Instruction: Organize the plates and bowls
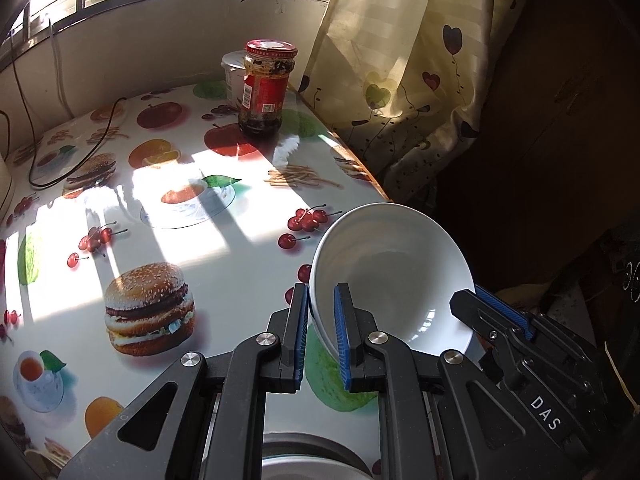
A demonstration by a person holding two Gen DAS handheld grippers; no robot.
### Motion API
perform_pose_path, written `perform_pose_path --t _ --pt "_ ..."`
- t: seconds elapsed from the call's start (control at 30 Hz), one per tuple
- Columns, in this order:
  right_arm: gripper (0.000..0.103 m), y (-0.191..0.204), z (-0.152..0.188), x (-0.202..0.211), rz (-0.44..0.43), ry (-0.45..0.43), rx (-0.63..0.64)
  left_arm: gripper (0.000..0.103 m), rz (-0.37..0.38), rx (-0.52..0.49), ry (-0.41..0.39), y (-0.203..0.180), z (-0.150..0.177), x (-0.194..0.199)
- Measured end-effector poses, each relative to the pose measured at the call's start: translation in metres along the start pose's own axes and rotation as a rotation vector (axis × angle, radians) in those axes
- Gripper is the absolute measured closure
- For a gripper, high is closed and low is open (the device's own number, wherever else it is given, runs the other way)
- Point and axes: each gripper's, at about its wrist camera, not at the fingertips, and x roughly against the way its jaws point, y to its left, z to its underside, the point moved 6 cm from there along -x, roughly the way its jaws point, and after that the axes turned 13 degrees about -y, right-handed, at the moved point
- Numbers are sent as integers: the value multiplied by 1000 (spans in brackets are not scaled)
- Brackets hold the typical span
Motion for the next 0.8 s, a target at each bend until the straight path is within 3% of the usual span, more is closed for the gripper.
perform_pose_path --t 0.8 --pt "89 33 5 50 -35 -48 27 89 3 15 -62 5 9 58"
